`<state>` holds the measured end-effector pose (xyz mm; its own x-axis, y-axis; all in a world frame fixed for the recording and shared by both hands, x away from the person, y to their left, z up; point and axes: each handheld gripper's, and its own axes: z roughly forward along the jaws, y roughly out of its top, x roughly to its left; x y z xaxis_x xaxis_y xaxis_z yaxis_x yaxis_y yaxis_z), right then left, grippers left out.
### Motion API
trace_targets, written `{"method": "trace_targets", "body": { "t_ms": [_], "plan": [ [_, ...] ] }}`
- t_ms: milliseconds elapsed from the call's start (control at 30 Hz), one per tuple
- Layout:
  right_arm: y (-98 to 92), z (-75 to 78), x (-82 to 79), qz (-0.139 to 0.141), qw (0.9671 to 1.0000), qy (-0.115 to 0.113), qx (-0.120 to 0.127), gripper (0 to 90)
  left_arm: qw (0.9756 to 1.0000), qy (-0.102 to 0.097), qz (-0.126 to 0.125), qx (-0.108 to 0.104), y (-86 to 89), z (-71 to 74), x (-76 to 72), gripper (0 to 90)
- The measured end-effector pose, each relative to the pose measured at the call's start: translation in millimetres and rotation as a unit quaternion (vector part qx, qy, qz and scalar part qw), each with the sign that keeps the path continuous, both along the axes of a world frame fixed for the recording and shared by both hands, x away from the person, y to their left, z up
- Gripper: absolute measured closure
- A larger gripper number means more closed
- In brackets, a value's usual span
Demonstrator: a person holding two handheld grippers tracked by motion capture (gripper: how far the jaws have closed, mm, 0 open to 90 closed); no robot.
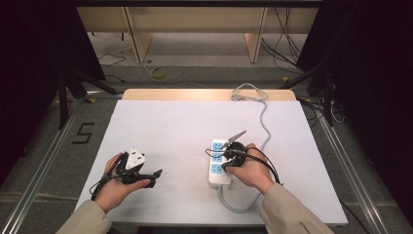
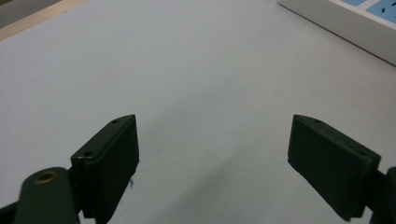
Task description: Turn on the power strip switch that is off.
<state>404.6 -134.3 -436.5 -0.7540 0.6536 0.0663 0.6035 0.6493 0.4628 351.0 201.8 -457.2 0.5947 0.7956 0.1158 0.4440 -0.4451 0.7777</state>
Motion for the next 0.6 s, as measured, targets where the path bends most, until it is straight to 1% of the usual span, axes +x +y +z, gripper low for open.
{"method": "trace_targets", "body": {
  "t_ms": [67,133,200,433,600],
  "plan": [
    [-0.5,-0.3,0.8,-0.002,1.0000,0.001,0.002,90.0,1.0000,0.000,0.001,-0.002,-0.1,-0.3,0.2,16.3],
    [-1.7,-0.2,2.2,-0.005,1.0000,-0.005,0.000,90.0,1.0000,0.000,0.001,-0.001,-0.2,-0.3,0.2,16.3],
    [-2.0,-0.3,2.6,-0.005,1.0000,-0.002,0.001,90.0,1.0000,0.000,0.000,0.000,-0.1,-0.1,0.1,16.3],
    [-0.1,-0.9,2.6,-0.007,1.0000,-0.002,-0.005,90.0,1.0000,0.000,0.000,0.000,-0.3,0.2,-0.3,16.4],
    [0.6,-1.7,1.8,-0.006,0.9999,-0.006,-0.008,90.0,1.0000,0.000,-0.001,0.000,-0.7,0.1,-0.1,16.4]
  ]
}}
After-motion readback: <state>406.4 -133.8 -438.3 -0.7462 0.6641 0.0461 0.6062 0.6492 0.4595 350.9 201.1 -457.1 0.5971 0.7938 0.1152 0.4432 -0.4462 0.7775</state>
